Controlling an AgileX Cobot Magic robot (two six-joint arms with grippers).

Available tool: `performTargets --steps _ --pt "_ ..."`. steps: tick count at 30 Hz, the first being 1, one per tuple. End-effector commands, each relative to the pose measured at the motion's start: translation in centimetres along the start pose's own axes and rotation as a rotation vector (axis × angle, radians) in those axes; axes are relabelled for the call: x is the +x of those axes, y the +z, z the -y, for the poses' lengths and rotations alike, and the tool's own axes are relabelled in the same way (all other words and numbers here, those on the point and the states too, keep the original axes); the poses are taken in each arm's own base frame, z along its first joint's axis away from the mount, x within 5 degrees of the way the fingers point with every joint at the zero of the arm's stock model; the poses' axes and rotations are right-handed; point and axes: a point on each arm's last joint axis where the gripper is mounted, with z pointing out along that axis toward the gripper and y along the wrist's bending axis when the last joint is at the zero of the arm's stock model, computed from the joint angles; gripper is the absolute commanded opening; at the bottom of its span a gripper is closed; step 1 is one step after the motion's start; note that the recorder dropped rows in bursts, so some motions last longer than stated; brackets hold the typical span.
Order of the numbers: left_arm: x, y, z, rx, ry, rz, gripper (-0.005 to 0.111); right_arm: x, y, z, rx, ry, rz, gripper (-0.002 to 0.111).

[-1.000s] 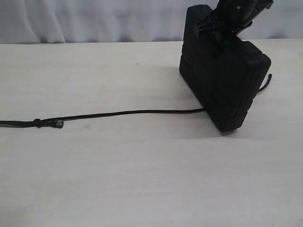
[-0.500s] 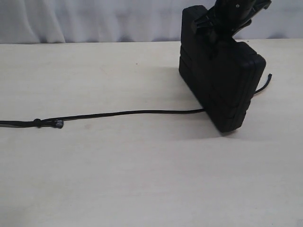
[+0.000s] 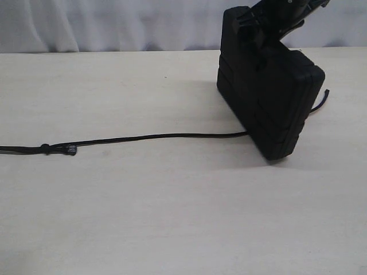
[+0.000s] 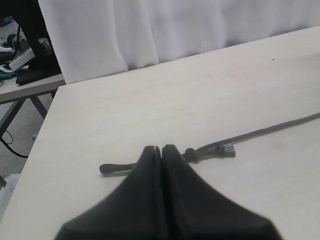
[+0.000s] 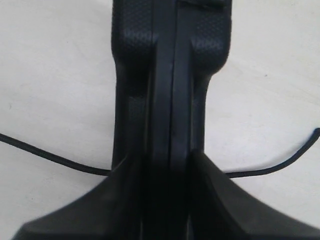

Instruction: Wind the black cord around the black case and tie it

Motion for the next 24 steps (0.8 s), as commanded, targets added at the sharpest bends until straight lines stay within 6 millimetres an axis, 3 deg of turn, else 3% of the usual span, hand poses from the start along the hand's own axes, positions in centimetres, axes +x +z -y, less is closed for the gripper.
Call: performTargets --steps 1,17,24 --pt "-0.1 0.0 0.1 0.008 -0.004 0.015 0.000 -0.1 -1.0 0.3 -0.001 -0.004 0.011 0.029" --pt "-0.1 0.0 0.1 0.008 -0.004 0.015 0.000 -0.1 0.1 0.4 0.023 -0.020 -0.018 0.028" --pt "-0.1 0.0 0.1 0.009 -0.004 0.014 0.000 -0.1 0.1 0.4 0.023 -0.022 -0.018 0.010"
